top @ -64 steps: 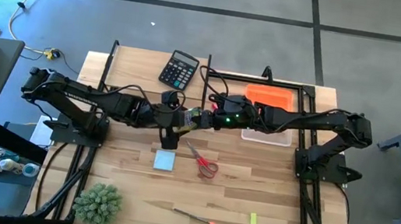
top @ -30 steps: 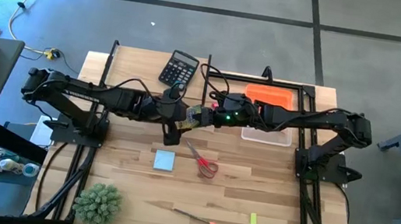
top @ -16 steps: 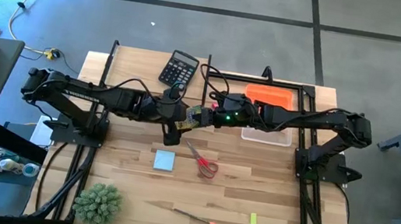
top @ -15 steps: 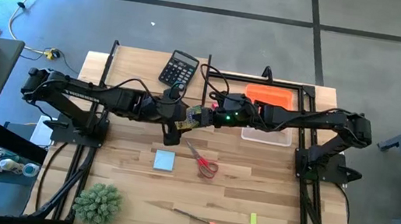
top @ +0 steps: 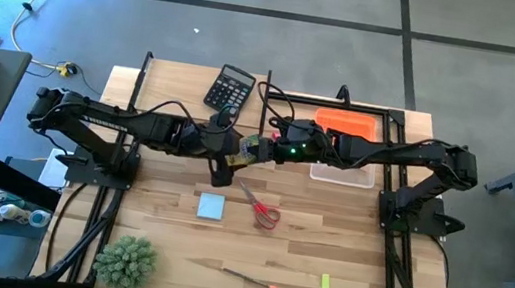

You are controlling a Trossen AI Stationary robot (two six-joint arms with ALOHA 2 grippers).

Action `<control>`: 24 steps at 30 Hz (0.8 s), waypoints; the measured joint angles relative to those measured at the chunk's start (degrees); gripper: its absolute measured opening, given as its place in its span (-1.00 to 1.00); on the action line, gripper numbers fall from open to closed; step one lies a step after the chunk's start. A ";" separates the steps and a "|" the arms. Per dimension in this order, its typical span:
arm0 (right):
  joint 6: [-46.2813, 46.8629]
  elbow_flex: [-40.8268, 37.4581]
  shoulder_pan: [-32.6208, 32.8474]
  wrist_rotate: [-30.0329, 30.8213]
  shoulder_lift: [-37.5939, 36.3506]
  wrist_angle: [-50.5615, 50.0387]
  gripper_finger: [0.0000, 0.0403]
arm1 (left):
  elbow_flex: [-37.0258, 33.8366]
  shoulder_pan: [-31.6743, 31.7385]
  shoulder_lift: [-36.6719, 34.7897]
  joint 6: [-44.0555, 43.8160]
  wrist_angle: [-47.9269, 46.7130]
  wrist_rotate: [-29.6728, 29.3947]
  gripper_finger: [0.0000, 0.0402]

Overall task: Pack school essentials
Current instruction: Put the yellow crayon box into the orange supply box

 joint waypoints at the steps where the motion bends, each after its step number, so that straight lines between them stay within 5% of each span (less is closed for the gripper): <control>1: -0.02 0.00 0.00 0.01 0.00 0.02 -0.34 | 0.00 0.00 0.00 -0.89 0.05 0.00 0.76; 10: 0.02 0.00 0.00 0.67 0.02 -0.20 -0.34 | 0.02 0.00 -0.04 -0.87 0.38 -1.33 0.98; 24: -0.71 0.00 -0.35 1.72 -0.24 -5.52 -0.34 | 0.02 0.02 -0.04 -1.72 0.32 -1.27 0.98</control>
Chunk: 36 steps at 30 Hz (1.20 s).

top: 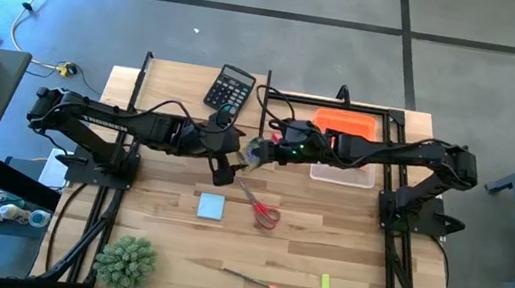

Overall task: Pack school essentials
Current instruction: Put the yellow crayon box into the orange supply box

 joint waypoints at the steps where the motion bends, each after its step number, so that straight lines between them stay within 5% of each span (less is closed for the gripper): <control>1: -0.39 0.00 0.00 0.30 -0.15 -0.55 -0.34 | 0.00 0.00 0.00 0.00 0.00 0.02 0.98; 19: -9.59 0.00 -3.71 4.73 -8.86 -13.14 -0.34 | 0.02 0.00 0.00 -0.01 1.02 0.14 0.97; 36: -25.19 0.00 -14.36 10.41 -27.42 -29.36 -0.34 | 0.02 -0.02 0.00 -0.55 1.20 1.29 0.98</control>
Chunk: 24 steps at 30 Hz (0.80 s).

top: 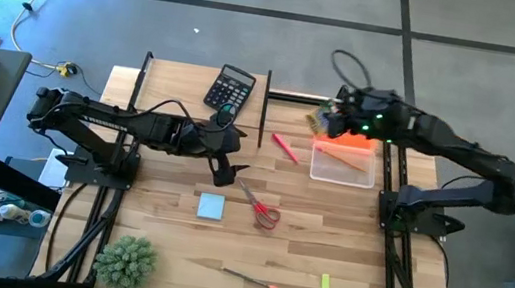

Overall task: Pack school essentials
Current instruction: Put the yellow crayon box into the orange supply box

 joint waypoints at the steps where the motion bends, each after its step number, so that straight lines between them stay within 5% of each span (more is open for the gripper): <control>1: -0.88 0.00 -0.65 0.80 -1.30 -1.47 -0.34 | 0.00 0.00 0.00 -0.02 0.00 0.02 0.97; 9: 2.74 -9.89 -3.50 4.44 -15.42 -5.83 -0.34 | -0.02 0.00 0.02 -0.02 0.00 0.02 0.97; 24: 22.38 -37.15 -3.61 3.11 -34.75 17.15 -0.34 | -0.02 0.02 0.02 0.06 0.00 0.02 0.98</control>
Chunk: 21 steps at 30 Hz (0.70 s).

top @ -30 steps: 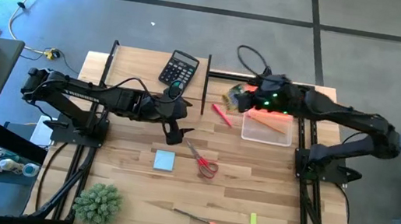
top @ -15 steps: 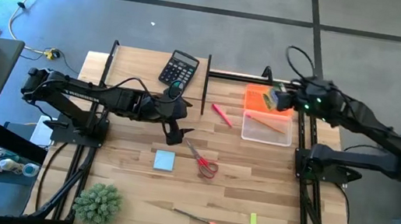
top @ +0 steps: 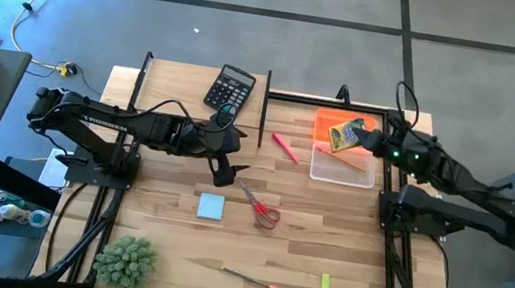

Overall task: Pack school essentials
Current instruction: Put the yellow crayon box into the orange supply box

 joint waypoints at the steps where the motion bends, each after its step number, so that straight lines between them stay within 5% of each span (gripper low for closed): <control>1: 1.42 -1.30 0.00 0.00 -0.57 1.15 -0.34 | 0.00 -0.02 0.00 0.02 0.00 0.00 0.98; 12: 17.00 -10.28 0.03 -0.01 -1.80 4.63 -0.34 | -0.02 -0.02 0.02 0.04 3.13 0.00 0.97; 21: 20.82 -11.55 4.25 3.15 -0.83 0.72 -0.34 | -0.04 0.00 0.02 0.02 4.43 0.00 0.98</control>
